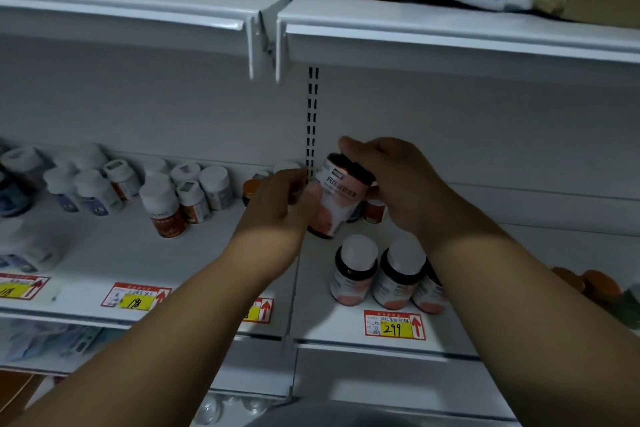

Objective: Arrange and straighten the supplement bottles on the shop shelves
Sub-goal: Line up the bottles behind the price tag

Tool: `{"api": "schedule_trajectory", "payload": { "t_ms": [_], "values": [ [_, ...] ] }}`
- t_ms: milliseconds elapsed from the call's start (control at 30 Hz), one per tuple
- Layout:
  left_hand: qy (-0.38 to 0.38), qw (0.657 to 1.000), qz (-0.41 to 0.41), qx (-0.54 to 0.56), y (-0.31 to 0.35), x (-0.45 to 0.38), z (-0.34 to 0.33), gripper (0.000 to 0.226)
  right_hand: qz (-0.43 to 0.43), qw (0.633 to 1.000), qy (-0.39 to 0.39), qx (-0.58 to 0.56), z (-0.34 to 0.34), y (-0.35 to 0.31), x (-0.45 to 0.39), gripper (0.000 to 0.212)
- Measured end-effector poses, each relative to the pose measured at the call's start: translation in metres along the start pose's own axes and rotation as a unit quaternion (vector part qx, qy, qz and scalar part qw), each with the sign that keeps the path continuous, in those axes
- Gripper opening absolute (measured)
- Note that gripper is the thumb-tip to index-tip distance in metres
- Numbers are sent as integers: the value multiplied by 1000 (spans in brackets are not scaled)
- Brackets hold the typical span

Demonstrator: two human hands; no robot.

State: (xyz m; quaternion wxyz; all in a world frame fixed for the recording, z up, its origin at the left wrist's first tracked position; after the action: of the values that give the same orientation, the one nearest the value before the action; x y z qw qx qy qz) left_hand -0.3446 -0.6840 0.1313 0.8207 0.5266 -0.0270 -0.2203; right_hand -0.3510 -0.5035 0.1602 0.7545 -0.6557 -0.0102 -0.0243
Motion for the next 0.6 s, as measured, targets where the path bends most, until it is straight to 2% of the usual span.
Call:
{"api": "schedule_trajectory", "payload": {
  "t_ms": [67,167,333,400,467,533,600],
  "values": [
    [8,998,23,55,-5,9,5,34,-14,1000,-23,-2,-9,-2,3,54],
    [6,995,38,87,-13,15,8,42,-17,999,-50,2,-19,-4,6,43],
    [-1,997,25,76,-20,6,8,34,-19,1000,-16,16,-13,-1,-1,54],
    [-4,999,9,43,-20,-3,6,22,-13,997,34,74,-2,3,-7,62],
    [-10,1000,-9,-17,-21,-12,2,15,5,981,81,179,7,7,-13,51],
    [-21,998,-28,-53,-22,-21,-6,16,29,957,100,272,10,12,-18,39],
    [-42,997,-23,-52,-28,-27,-14,23,42,936,90,337,10,21,-24,38]
  ]
}}
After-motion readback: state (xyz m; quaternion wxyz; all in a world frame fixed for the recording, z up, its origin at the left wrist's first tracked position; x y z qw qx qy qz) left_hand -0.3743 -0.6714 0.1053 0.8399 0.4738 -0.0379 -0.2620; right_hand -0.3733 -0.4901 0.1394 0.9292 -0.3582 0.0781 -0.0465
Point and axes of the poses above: each hand's wrist, its own x-axis away from the middle knuckle, its own z-axis out of the back of the hand, y = z × x, the point moved 5 cm from there along -x, towards the middle knuckle, and after that the axes turned 10 degrees about -y, right-handed, at the moved point
